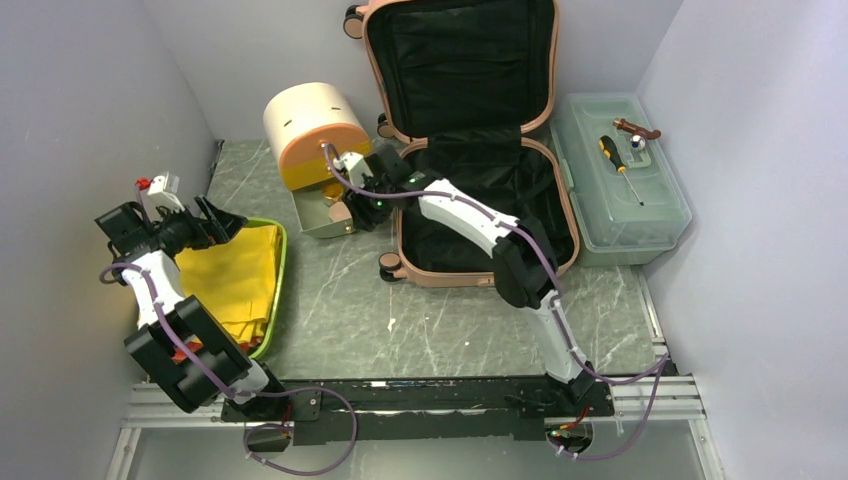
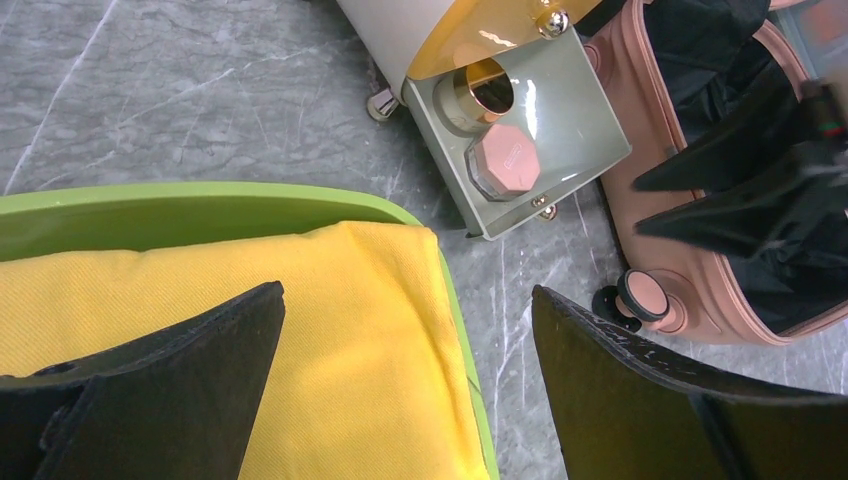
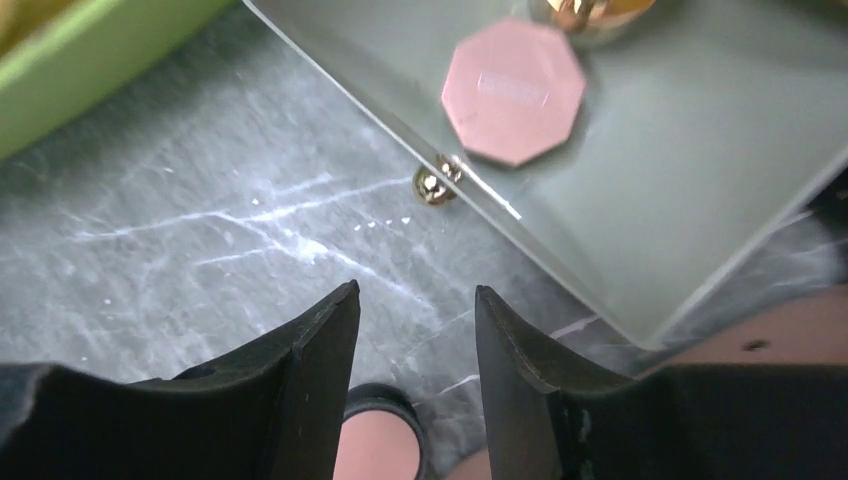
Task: Open, take out, and arrange the luggage
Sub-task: Place the makeup in the drawer, then close the drawer in the storage box.
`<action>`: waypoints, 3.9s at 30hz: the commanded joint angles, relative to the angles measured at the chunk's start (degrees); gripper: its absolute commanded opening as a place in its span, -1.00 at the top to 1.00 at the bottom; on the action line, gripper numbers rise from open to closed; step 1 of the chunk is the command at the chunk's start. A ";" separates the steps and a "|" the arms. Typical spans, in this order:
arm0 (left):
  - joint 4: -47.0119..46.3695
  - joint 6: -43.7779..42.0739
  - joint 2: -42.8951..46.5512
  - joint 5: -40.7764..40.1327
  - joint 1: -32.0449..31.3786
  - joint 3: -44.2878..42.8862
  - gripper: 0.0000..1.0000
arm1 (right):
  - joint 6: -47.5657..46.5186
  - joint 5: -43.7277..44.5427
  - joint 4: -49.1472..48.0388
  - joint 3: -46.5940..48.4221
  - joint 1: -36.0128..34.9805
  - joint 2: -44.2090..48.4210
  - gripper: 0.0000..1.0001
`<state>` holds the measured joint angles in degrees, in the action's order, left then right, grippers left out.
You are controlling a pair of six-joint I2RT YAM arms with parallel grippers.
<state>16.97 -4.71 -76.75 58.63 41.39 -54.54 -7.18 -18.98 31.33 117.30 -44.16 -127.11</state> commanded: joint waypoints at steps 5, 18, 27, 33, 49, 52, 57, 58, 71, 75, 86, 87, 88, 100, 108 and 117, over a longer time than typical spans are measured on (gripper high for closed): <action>-1.62 0.49 2.04 1.53 1.12 0.49 -0.98 | 5.43 5.86 -5.79 -0.26 -1.42 -6.35 0.07; -1.76 0.66 1.74 1.65 1.64 0.58 -0.98 | 2.42 9.23 -10.27 8.49 -1.45 -13.68 0.45; -1.76 0.59 1.78 1.56 2.07 0.58 -0.98 | -3.06 9.57 -16.36 11.31 -1.51 -17.46 0.65; -1.55 0.58 1.94 1.66 2.40 0.61 -0.98 | -4.05 9.76 -18.70 14.17 -1.46 -19.70 0.72; -1.98 0.49 1.43 1.78 2.60 0.84 -0.98 | -2.02 5.97 -22.71 17.99 -1.50 -21.24 0.71; -1.96 0.49 1.25 1.83 2.64 0.92 -0.98 | -3.63 7.10 -24.66 17.88 -1.53 -22.13 0.71; -2.03 0.40 1.17 1.83 2.65 0.93 -0.98 | -6.30 8.34 -27.21 17.48 -1.63 -23.33 0.74; -2.03 0.40 1.17 1.84 2.65 0.96 -0.98 | -6.69 8.35 -27.59 17.33 -1.58 -23.43 0.74; -2.17 0.32 0.77 1.84 2.68 1.02 -0.98 | -9.27 10.08 -33.15 18.05 -1.79 -24.21 0.81; -2.20 0.36 0.73 1.79 2.65 1.02 -0.98 | -11.60 11.97 -35.51 17.35 -1.97 -24.65 0.85; -2.12 0.32 0.48 1.71 2.67 1.02 -0.98 | -17.46 13.30 -41.71 16.64 -2.64 -26.44 0.90; -2.06 0.32 0.46 1.72 2.69 0.94 -0.98 | -18.09 13.72 -42.54 16.53 -2.74 -26.70 0.91; -1.98 0.32 0.46 1.66 2.65 0.93 -0.98 | -18.49 14.10 -43.36 16.48 -2.86 -26.96 0.91; -1.67 0.23 0.28 1.09 2.64 0.75 -0.98 | -27.54 16.86 -54.26 13.63 -3.21 -29.59 0.92; -1.50 -0.03 0.29 0.78 2.71 0.67 -0.98 | -35.09 15.86 -60.48 13.53 -3.21 -32.15 0.96; -1.48 -0.30 0.28 1.05 2.73 0.75 -0.98 | -38.97 15.22 -63.61 16.40 -3.21 -35.46 0.99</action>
<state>16.78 -4.78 -76.71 58.61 43.79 -53.67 -42.57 -3.97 -25.71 131.55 -47.92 -158.74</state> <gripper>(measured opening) 0.992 0.013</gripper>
